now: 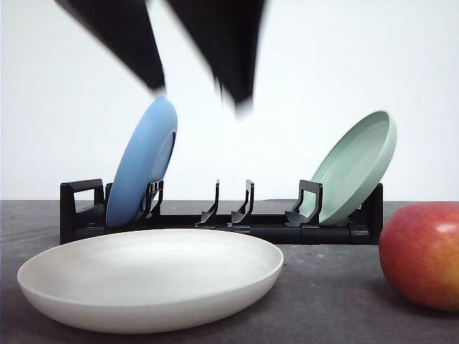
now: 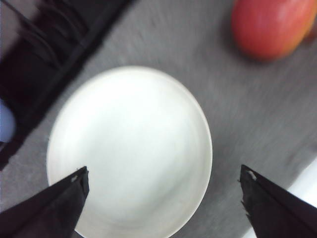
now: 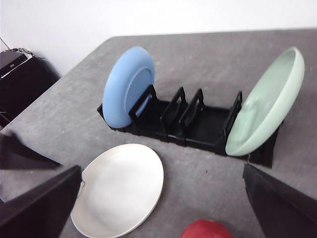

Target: Place pomegranate in white plate

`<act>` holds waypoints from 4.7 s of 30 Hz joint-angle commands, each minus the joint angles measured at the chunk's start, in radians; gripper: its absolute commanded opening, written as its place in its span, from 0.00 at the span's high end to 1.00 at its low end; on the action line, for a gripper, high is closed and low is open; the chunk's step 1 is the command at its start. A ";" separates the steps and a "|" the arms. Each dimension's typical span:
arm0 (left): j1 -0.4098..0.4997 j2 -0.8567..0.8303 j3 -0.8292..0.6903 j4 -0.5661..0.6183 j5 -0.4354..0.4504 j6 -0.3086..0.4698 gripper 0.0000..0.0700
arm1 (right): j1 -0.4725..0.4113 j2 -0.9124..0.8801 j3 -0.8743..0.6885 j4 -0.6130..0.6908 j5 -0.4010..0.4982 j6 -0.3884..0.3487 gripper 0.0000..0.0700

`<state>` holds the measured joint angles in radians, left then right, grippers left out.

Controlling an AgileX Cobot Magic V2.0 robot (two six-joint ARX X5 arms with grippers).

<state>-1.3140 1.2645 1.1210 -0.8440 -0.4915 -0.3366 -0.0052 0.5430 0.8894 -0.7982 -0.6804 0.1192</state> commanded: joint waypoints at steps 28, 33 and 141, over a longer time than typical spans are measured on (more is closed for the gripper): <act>-0.021 -0.846 -0.267 0.024 -0.087 -0.155 0.16 | 0.386 0.656 0.016 -0.028 0.405 0.088 0.00; -0.021 -0.855 -0.267 0.019 -0.052 -0.155 0.16 | 0.425 0.750 0.016 -0.063 0.440 0.111 0.00; -0.021 -0.854 -0.267 -0.029 -0.043 -0.113 0.16 | 0.899 0.080 0.084 -0.069 0.866 0.241 0.00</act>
<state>-1.3205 0.4046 0.8474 -0.8862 -0.5272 -0.4601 0.8833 0.6575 0.9953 -0.8957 0.1844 0.3334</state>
